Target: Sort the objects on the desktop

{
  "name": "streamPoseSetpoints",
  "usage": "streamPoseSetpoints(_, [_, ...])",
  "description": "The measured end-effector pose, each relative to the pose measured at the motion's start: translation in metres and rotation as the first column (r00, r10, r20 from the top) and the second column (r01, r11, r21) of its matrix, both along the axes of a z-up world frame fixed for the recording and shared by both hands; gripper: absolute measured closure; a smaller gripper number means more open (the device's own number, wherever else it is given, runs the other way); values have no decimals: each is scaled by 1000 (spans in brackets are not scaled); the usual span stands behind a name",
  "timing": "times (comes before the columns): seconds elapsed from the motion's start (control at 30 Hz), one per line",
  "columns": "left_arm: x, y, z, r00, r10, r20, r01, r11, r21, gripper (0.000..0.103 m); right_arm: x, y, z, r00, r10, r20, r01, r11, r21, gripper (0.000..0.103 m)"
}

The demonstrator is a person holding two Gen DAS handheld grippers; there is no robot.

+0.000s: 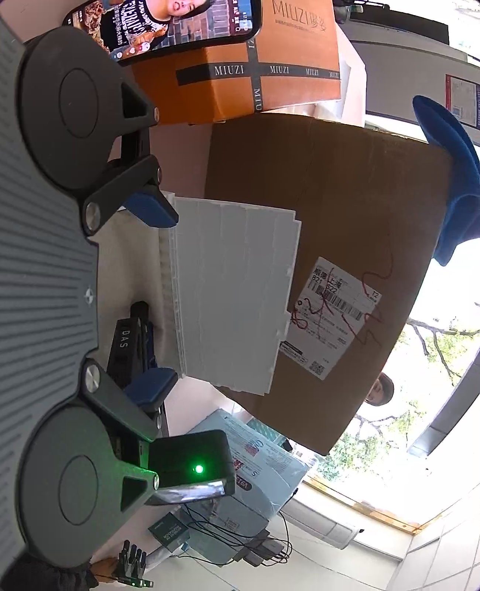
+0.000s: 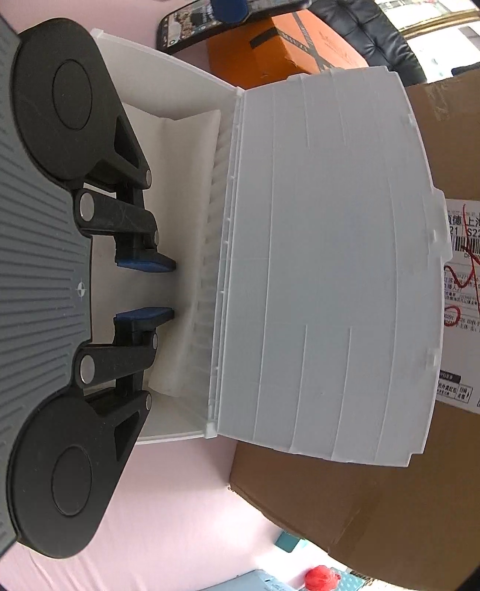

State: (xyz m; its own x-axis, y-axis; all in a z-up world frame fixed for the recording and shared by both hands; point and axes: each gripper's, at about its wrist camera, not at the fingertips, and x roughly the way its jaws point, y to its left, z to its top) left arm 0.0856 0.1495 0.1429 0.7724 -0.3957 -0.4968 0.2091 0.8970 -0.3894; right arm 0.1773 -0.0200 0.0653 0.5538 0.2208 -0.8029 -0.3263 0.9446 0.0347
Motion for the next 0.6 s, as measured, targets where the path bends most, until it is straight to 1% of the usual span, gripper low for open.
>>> streamPoseSetpoints(0.1, [1,0,-1,1000,8,-6,-8,1000,6,21,-4,-3,2,1000,6,16,-6,1000,6,83])
streamPoseSetpoints(0.13, [2,-1,-2,1000,10,-8,-10,1000,10,21,-6,-5,3,1000,8,22,-9,1000,20,81])
streamPoseSetpoints(0.17, [3,-1,-2,1000,13,-11,-13,1000,15,21,-9,-8,4,1000,15,27,-16,999,46,70])
streamPoseSetpoints(0.23, [4,-3,-3,1000,20,-14,-20,999,26,21,-14,-13,8,999,19,38,-22,997,70,59])
streamPoseSetpoints(0.3, [4,-4,-4,1000,25,-17,-25,999,35,21,-21,-18,16,999,21,42,-23,997,68,59])
streamPoseSetpoints(0.4, [5,-6,-6,999,26,-22,-25,999,43,21,-26,-27,26,999,45,-26,-42,993,110,59])
streamPoseSetpoints(0.5, [6,-9,-9,999,29,-28,-28,998,52,21,-22,-30,20,981,48,-186,-22,990,140,56])
streamPoseSetpoints(0.53, [7,-10,-10,999,27,-33,-26,998,54,21,-22,-26,18,981,36,-188,-15,993,113,52])
streamPoseSetpoints(0.57, [7,-11,-11,999,25,-36,-23,998,57,21,-22,-21,16,984,31,-175,-17,996,82,46])
streamPoseSetpoints(0.6, [7,-13,-12,999,23,-38,-20,998,61,21,-22,-18,13,986,32,-164,-22,998,65,44])
